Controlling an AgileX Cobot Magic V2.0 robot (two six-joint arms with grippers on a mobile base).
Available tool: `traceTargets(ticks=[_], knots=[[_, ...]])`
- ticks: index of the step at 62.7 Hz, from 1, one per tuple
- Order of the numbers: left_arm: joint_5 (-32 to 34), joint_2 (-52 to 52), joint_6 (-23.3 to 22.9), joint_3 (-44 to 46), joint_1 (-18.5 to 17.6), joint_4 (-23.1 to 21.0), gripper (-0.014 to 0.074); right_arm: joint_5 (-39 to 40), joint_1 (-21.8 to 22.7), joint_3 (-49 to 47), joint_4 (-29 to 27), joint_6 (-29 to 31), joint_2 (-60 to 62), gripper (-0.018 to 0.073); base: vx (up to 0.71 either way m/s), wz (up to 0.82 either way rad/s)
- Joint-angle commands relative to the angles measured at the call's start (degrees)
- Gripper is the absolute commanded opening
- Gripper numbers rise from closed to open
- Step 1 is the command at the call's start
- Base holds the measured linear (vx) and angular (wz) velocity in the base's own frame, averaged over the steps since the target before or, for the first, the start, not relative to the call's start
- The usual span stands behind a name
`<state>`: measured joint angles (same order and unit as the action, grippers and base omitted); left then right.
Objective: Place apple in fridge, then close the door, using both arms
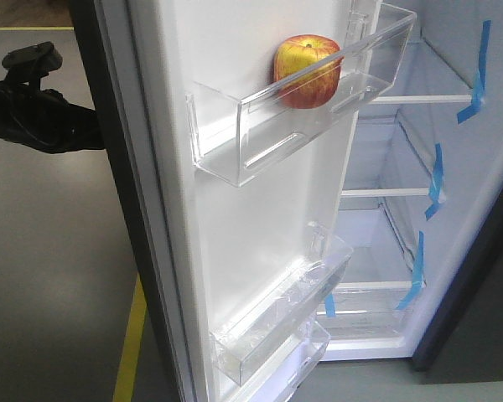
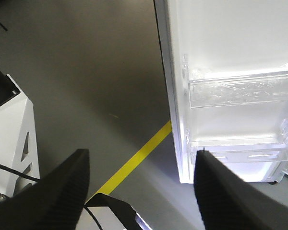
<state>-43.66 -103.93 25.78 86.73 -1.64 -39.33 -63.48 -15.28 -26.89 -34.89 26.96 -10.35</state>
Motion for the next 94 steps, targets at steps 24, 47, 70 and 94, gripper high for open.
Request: traceTargets(ticks=[24, 47, 70, 94], knots=[[-5.6, 1.6, 9.8, 2.1, -3.6, -15.0, -0.0006, 2.7, 0.4, -1.4, -1.8, 0.2, -0.7, 0.0450, 0.00, 0.00], [-7.6, 1.8, 11.4, 2.1, -10.0, -17.0, -0.0006, 2.7, 0.4, -1.4, -1.8, 0.2, -0.7, 0.0450, 0.00, 0.00], [-5.6, 1.8, 15.3, 2.1, -19.6, -22.9, -0.0006, 2.7, 0.4, -1.4, -1.8, 0.2, -0.7, 0.0450, 0.00, 0.00], [-0.5, 1.5, 20.7, 2.1, -30.7, -30.8, -0.0006, 2.7, 0.4, -1.4, -1.8, 0.2, -0.7, 0.0450, 0.00, 0.00]])
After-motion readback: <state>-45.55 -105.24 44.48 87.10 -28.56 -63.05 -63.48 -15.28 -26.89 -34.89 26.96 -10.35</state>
